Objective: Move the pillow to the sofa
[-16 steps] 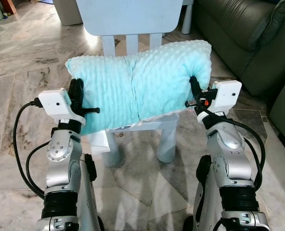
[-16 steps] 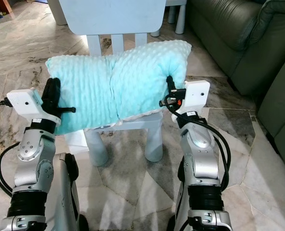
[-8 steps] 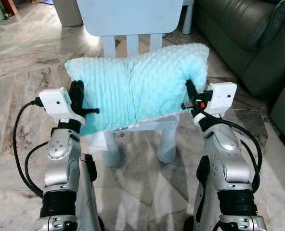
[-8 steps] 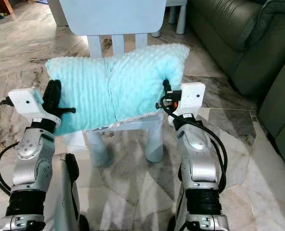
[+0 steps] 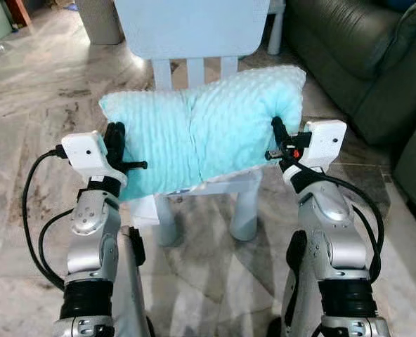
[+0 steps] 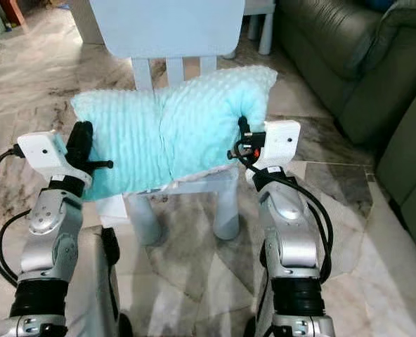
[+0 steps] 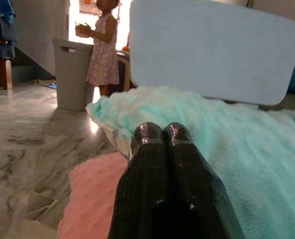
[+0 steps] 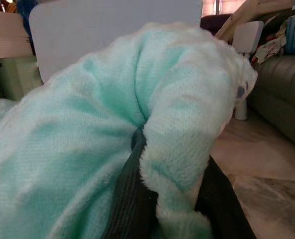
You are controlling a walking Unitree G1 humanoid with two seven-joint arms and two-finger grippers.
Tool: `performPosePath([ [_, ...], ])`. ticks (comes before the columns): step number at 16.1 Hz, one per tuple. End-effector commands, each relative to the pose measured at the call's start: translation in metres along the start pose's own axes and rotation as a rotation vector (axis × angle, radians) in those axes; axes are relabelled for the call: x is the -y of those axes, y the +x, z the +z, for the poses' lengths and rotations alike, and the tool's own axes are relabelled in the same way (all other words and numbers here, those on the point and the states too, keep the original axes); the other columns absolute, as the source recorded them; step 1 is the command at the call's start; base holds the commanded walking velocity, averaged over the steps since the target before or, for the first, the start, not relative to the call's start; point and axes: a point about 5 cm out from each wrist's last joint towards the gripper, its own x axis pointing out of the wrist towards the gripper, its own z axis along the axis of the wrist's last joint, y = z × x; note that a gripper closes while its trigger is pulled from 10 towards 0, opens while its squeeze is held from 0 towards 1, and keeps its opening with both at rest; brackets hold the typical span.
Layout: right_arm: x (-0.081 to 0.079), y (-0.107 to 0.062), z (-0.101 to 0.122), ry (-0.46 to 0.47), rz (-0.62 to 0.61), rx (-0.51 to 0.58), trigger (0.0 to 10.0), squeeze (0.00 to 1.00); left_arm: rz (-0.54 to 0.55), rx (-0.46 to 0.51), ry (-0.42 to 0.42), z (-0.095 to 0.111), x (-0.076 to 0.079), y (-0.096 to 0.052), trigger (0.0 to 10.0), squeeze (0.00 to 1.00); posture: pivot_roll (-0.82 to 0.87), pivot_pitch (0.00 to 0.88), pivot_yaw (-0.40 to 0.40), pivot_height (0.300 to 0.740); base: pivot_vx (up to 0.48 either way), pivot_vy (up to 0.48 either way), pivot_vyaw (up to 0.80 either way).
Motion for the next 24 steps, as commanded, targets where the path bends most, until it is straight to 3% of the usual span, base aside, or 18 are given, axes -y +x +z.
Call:
performPosePath([
  [1,-0.003,0.0,0.008,-0.002,0.013,0.032,10.0,0.0,-0.015,0.016,0.001,0.005,0.002,0.0,2.0,0.0,-0.14,0.0,0.035,0.416,0.0,0.0,0.0],
  [4,-0.003,0.0,0.009,0.001,0.015,0.03,10.0,0.0,-0.018,0.009,-0.002,0.003,0.003,0.0,2.6,0.0,-0.14,0.0,0.033,0.451,0.0,0.0,0.0],
  [5,-0.003,0.0,0.009,0.002,0.016,0.028,10.0,0.0,-0.023,-0.003,0.004,0.002,0.004,0.0,4.5,0.0,-0.14,0.0,0.032,0.466,0.0,0.0,0.0],
  [6,-0.003,0.0,0.009,0.003,0.017,0.029,10.0,0.0,-0.03,-0.017,0.009,0.0,0.005,-0.001,10.0,0.0,-0.14,0.0,0.032,0.476,0.0,0.0,0.0],
  [19,-0.002,0.001,0.013,-0.001,0.019,0.036,10.0,0.0,-0.06,-0.083,0.016,-0.009,0.013,0.003,10.0,0.0,-0.15,0.0,0.033,0.636,0.0,0.0,0.0],
  [24,-0.002,0.001,0.013,0.001,0.019,0.039,10.0,0.0,-0.095,-0.115,0.056,-0.012,0.016,0.006,10.0,0.0,-0.15,0.0,0.038,0.691,0.0,0.0,0.0],
])
